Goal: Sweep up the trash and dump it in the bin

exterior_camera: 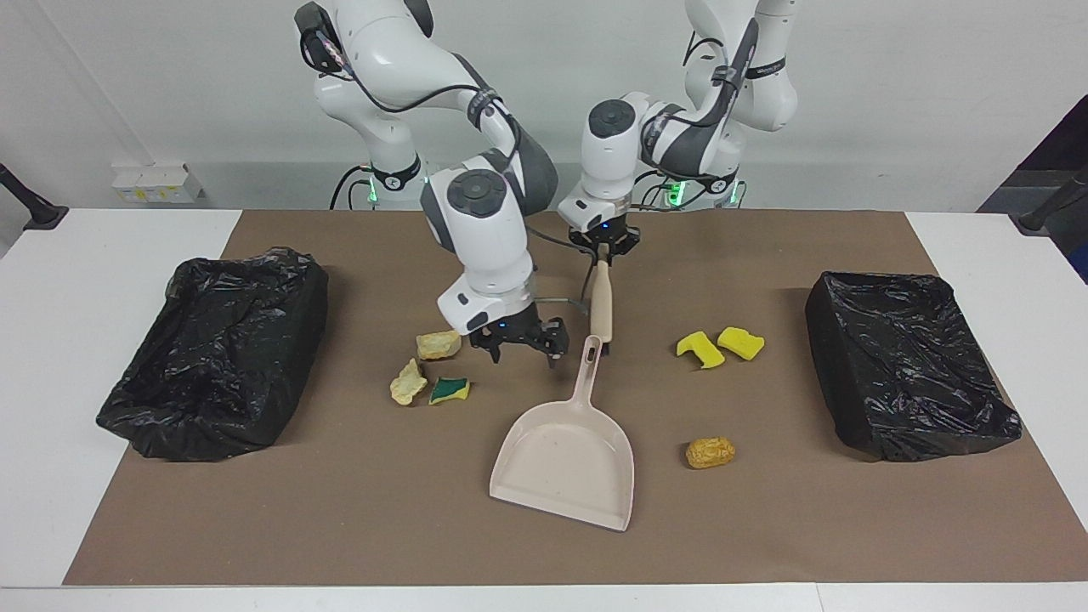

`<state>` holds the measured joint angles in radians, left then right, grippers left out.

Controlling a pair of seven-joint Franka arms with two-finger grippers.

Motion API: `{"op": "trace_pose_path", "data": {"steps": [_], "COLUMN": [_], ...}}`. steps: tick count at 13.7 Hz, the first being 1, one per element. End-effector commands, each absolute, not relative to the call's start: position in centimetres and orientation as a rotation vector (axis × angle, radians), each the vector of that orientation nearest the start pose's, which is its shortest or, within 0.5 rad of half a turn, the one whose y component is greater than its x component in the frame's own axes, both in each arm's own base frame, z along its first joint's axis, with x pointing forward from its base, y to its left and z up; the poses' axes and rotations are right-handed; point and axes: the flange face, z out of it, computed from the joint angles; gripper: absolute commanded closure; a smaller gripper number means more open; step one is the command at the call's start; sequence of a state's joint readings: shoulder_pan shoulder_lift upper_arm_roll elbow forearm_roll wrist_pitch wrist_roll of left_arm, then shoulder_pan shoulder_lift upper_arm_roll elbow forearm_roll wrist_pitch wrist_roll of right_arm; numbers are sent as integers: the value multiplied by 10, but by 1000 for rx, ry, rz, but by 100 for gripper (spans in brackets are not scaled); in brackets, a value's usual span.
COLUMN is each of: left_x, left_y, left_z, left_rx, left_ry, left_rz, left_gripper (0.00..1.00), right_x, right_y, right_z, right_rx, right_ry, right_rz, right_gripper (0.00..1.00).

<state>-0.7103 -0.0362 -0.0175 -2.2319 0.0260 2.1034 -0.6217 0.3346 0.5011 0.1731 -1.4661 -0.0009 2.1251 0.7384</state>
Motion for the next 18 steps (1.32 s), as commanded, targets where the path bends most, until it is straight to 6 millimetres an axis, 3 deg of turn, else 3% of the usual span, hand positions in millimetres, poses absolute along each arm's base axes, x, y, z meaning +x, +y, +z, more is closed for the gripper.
{"op": "trace_pose_path", "data": {"steps": [1,6,8,12,13,14,15,18], "left_x": [405,430,434,440,436,432,430,420], "left_y": [-284,-208,-181,-132,-122,-112,-104,-108], "left_z": [400,405,405,402,396,395,393,376], "left_rx": [-3008,-2926,-2896,-2825,-2820,-2819,-2816,-2817], "left_ry": [77,-125,-207,-330,-355,-380,-402,-382], "left_rz": [80,154,210,219,233,234,241,259], "left_gripper": [100,100,100,100,100,100,100,100], "right_x": [634,625,620,621,621,620,621,626], "right_y": [365,395,403,404,403,402,403,391], "right_z": [387,360,349,345,346,345,347,363], "right_rx": [-2911,-2937,-2980,-3002,-3010,-3033,-3036,-3054], "right_ry": [498,528,512,504,497,479,471,485], "right_rz": [-130,-163,-201,-233,-238,-250,-259,-253], "right_gripper": [0,0,9,41,59,89,100,100]}}
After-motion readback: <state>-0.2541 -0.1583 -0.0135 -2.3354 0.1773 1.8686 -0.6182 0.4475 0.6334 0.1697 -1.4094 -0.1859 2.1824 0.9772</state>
